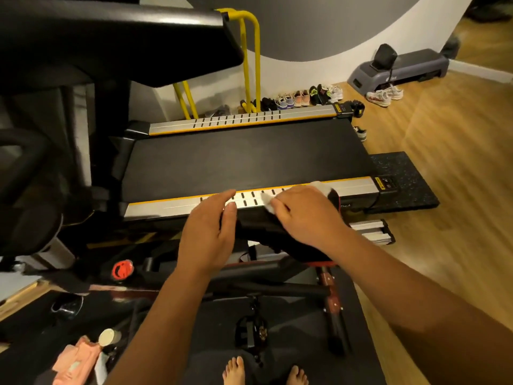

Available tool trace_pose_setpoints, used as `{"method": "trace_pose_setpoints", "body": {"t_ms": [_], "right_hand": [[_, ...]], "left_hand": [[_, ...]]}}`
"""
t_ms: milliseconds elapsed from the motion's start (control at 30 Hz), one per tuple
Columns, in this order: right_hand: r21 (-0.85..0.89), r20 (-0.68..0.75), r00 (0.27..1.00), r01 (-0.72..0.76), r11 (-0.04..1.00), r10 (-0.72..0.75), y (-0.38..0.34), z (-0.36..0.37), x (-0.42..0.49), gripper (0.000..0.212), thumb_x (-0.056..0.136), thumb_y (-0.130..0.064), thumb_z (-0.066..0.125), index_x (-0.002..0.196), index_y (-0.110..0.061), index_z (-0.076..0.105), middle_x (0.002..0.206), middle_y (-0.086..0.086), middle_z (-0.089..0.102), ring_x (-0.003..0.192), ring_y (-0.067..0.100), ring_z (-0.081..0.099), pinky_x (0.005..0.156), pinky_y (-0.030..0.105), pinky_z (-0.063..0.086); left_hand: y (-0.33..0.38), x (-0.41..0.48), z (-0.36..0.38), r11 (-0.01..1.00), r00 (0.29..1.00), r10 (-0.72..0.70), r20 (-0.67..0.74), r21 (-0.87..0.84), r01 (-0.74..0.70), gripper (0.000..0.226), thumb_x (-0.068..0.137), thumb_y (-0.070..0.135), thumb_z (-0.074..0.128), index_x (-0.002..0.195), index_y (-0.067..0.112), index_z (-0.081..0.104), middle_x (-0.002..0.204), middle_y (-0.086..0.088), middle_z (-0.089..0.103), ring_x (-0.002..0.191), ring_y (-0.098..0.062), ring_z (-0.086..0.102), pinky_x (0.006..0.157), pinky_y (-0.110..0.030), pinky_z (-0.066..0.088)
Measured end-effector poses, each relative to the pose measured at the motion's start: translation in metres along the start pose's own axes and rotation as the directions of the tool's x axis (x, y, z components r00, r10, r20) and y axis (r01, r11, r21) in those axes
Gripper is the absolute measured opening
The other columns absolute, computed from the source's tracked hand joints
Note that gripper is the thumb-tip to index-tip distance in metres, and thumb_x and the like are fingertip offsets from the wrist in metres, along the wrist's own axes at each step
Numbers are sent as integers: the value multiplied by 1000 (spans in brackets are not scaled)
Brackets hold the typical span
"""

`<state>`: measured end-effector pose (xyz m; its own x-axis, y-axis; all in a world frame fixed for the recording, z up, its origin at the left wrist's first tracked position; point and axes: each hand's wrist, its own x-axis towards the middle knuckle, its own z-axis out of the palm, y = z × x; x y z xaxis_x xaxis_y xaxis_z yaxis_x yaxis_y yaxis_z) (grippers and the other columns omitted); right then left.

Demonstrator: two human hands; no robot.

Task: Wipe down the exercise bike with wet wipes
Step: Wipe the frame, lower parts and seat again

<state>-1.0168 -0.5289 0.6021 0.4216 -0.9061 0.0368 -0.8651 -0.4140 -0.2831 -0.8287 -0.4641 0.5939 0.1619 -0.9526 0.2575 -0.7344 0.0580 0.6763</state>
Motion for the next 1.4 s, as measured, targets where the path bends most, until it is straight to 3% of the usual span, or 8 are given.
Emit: {"method": "trace_pose_setpoints", "body": {"t_ms": [200, 333, 433, 667, 867, 1033, 1300, 1400], "right_hand": [[-41, 100, 995, 19, 999, -15, -69, 16, 15, 46, 102, -40, 21, 100, -25, 65, 86, 2, 67, 79, 20, 60, 89, 41, 46], [28, 54, 987, 152, 988, -153, -106, 24, 16, 28, 102, -38, 37, 110, -26, 61, 101, -4, 68, 92, 15, 61, 96, 37, 45], [214, -13, 991, 131, 968, -132, -61, 17, -2, 30, 100, -34, 46, 123, -26, 63, 119, -7, 66, 111, 9, 58, 103, 28, 39], [107, -241, 967, -61, 992, 85, 9, 10, -53, 27, 89, -7, 66, 116, -12, 69, 119, 6, 68, 115, 22, 61, 104, 29, 39], [-12, -261, 949, 179, 984, -176, -60, 48, -53, 50, 74, -8, 77, 123, -8, 64, 126, 10, 65, 119, 22, 61, 104, 43, 37], [92, -237, 952, -177, 980, 195, 36, 10, -86, 33, 100, -28, 48, 125, -13, 63, 126, 6, 65, 118, 21, 61, 101, 30, 37], [164, -269, 963, 52, 985, -6, -44, 45, -58, 38, 96, -25, 48, 132, -15, 58, 135, 3, 60, 129, 12, 50, 110, 35, 35], [151, -276, 954, -81, 985, 121, 10, 33, -83, 37, 97, -28, 46, 131, -17, 58, 135, 2, 59, 128, 9, 48, 109, 35, 37]], "left_hand": [[-35, -10, -20, 992, 995, -93, -33, -84, 90, 36, 103, 25, 43, 133, 12, 59, 128, -2, 64, 115, -5, 56, 102, -22, 43], [-38, -14, -11, 988, 996, -82, -43, -134, 76, 47, 100, 34, 35, 130, 9, 60, 120, -3, 67, 106, -1, 58, 94, -11, 44], [-40, -17, -7, 995, 1000, 0, 16, -98, 1, 47, 100, 36, 39, 135, 10, 56, 133, -3, 61, 122, -7, 54, 105, -31, 46], [-34, -21, 9, 977, 986, 155, 56, 142, -161, 53, 99, 38, 35, 142, 10, 48, 150, -7, 45, 144, -20, 33, 119, -49, 28], [-24, -16, 14, 877, 952, 285, 116, 370, -308, 55, 98, 30, 27, 144, 5, 46, 153, -11, 42, 150, -28, 19, 120, -55, 9], [-11, -19, 22, 871, 972, 194, 135, 433, -234, 56, 99, 39, 28, 146, 12, 42, 154, -6, 38, 151, -25, 16, 121, -52, 15], [-16, -19, 26, 852, 957, 263, 118, 438, -288, 56, 99, 36, 29, 145, 10, 45, 155, -8, 39, 151, -27, 13, 121, -52, 14], [-11, -20, 26, 818, 963, 243, 113, 510, -266, 57, 99, 38, 30, 146, 10, 43, 158, -9, 33, 152, -30, 6, 121, -56, 9]]}}
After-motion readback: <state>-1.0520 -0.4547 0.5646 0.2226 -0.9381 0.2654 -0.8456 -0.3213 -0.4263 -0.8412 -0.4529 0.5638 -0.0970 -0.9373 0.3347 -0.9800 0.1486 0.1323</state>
